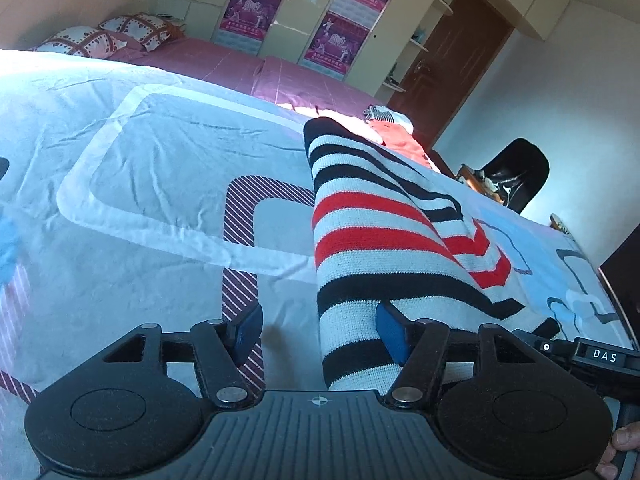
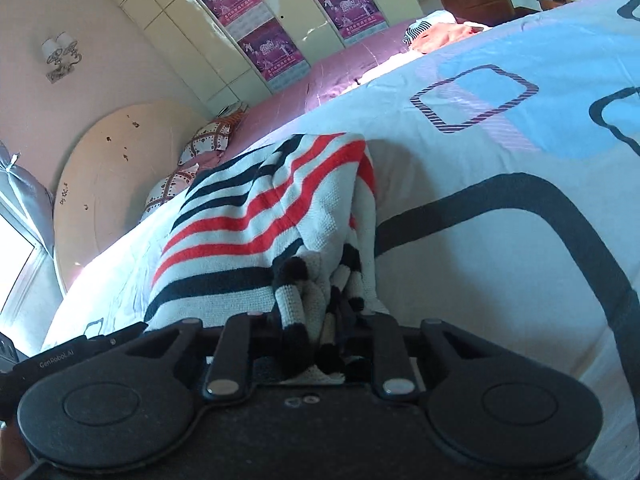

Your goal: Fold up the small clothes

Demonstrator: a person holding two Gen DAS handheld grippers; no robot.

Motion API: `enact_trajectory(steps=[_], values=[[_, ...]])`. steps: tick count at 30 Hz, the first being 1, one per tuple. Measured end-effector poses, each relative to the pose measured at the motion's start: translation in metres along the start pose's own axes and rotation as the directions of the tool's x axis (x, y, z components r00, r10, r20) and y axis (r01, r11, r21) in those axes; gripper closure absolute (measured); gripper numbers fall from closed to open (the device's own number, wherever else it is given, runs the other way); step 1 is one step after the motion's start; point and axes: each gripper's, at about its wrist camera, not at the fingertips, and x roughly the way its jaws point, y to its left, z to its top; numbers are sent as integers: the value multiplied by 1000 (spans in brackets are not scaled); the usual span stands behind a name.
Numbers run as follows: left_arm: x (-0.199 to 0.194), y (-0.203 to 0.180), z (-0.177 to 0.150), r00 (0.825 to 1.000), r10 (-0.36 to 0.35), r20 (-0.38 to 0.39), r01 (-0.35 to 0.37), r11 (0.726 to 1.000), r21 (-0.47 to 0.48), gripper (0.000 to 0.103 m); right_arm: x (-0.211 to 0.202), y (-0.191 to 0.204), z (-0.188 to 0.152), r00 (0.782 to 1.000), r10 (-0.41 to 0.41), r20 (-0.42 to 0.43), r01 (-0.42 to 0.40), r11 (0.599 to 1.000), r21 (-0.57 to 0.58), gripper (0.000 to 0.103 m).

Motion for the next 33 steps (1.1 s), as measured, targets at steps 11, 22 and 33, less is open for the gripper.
enact_trajectory(steps=[11, 22, 33], values=[[-12, 2, -18, 997, -62, -49, 59, 997, -58, 41, -13, -17, -9, 993, 103, -53, -90, 974, 209, 88], [-37, -13, -8, 999, -34, -2, 34, 997, 65, 41, -37, -13, -11, 999, 40, 27, -43, 994, 96, 77], [18, -67, 10, 997, -67, -37, 75, 964, 254, 41, 4, 15, 30, 999, -41, 18, 44, 985, -168, 102]])
